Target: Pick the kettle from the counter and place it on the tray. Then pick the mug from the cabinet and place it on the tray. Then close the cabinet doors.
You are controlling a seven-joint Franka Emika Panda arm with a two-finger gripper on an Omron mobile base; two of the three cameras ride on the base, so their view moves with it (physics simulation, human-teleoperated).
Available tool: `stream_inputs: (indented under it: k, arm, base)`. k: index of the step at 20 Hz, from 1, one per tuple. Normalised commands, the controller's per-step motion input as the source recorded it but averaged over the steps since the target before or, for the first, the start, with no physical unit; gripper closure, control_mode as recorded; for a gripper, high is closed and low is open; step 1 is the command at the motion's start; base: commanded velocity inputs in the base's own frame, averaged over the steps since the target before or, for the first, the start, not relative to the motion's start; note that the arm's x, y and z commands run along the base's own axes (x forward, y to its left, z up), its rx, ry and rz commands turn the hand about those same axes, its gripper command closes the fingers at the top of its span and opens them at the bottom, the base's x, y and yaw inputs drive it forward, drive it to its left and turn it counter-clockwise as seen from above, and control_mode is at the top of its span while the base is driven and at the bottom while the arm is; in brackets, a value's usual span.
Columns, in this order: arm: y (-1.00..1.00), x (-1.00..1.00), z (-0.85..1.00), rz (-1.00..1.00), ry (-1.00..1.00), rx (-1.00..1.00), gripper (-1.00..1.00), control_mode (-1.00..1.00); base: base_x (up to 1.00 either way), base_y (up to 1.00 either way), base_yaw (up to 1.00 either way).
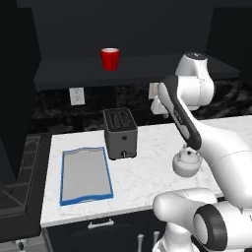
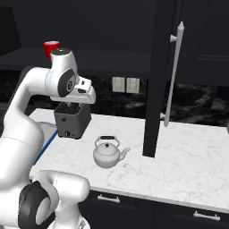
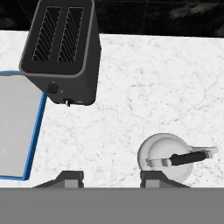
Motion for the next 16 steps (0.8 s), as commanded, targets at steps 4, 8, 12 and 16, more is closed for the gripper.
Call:
stream_inputs:
  k: [4,8,12,16]
  arm:
    - [-0.07,-0.25,-0.04,0.00,-0.02,0.00,-1.00,-1.00]
    - [-0.17,-0.38,-0.16,-0.02,-0.12,0.00,-1.00,-1.00]
    - [-0.27,-0.19,-0.29,-0.13,0.00,0.00,-1.00,-1.00]
    - [-0.28,-0.18,-0.33,-0.21,0.00,0.00,-1.00,-1.00]
  base:
    - [0.00,0.00,0.00]
    - [0.00,0.00,0.00]
    - [0.00,0.00,0.00]
    - [0.00,0.00,0.00]
